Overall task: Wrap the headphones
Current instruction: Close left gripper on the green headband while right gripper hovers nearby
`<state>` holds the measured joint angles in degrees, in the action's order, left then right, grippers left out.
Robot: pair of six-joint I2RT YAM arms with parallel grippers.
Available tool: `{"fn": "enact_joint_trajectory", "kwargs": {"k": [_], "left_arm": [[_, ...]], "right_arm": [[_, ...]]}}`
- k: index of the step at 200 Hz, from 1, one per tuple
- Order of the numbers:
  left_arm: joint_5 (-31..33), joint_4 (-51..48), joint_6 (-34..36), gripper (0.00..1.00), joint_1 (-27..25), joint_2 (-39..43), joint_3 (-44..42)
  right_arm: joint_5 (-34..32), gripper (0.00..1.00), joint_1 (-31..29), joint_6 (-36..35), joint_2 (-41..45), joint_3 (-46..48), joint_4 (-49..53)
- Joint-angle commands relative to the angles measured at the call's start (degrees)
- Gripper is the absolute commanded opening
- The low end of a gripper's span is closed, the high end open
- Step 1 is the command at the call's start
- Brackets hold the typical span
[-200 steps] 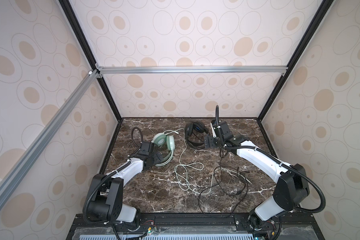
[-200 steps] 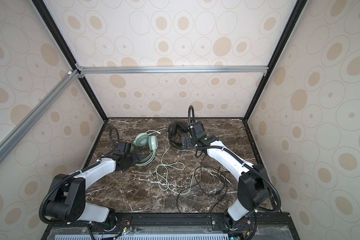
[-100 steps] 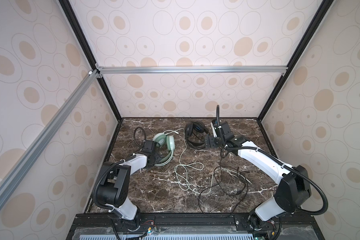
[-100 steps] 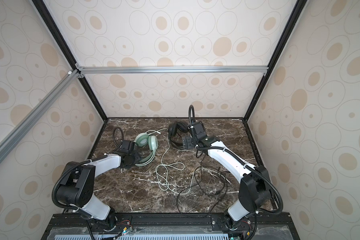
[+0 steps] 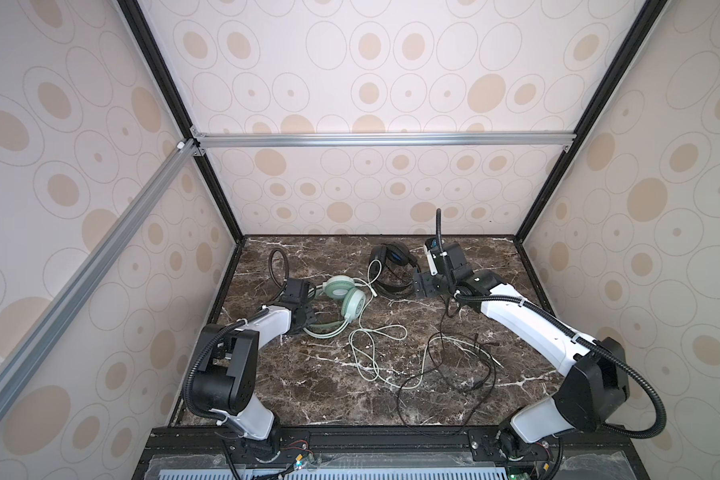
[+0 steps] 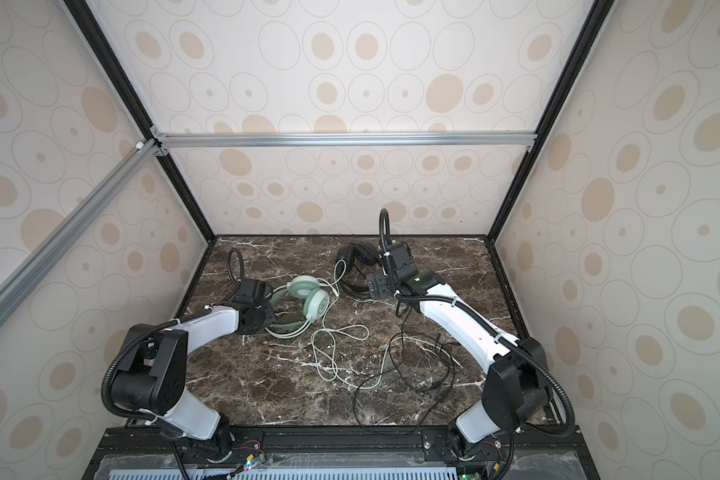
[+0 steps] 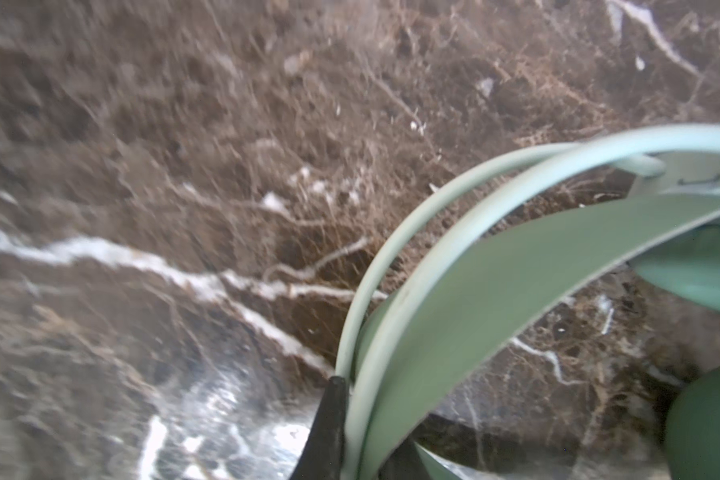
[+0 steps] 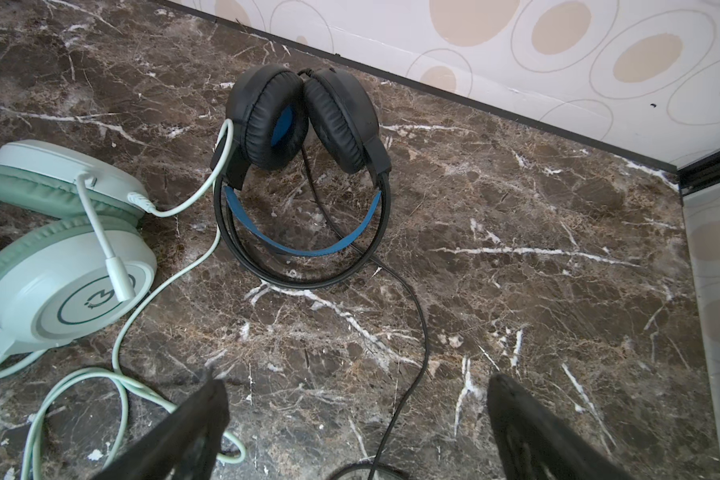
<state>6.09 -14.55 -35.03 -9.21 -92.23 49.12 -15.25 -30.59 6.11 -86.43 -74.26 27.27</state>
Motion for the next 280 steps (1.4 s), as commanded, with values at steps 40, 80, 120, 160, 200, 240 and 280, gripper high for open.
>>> {"fn": "enact_joint_trajectory", "kwargs": {"k": [40,80,120,160,200,240,280], "left_arm": [[-5.4,-3.0,22.8,0.12,4.9,-7.7,9.8],[-4.6,-6.4,26.0,0.31,5.2,-13.0,16.0],[-8.9,-8.6,16.7,0.67,6.2,-13.1,17.4],[-8.2,-5.4,4.8,0.89,5.9,-6.8,10.6],[-5.6,-3.1,-1.3,0.89,5.7,-6.1,6.3],[-3.3,-2.7,-1.8,0.71,5.7,-9.3,8.4],[-3.5,-0.5,-1.6,0.42,5.5,-12.1,8.3]], "right_arm": [[0.8,0.99,-0.3,-2.8,-0.8,-4.1,0.5],[0.6,0.99,-0.3,-3.5,-0.8,-4.4,0.6],[0.2,0.99,-0.3,-4.6,-1.6,-6.9,1.4],[0.7,0.99,-0.3,-4.9,-3.2,-9.4,1.4],[2.0,0.99,-0.3,-4.6,-5.3,-10.7,0.6],[2.9,0.99,-0.3,-4.9,-6.0,-11.0,0.0],[3.4,1.00,-0.3,-5.7,-4.4,-8.6,-1.4]]}}
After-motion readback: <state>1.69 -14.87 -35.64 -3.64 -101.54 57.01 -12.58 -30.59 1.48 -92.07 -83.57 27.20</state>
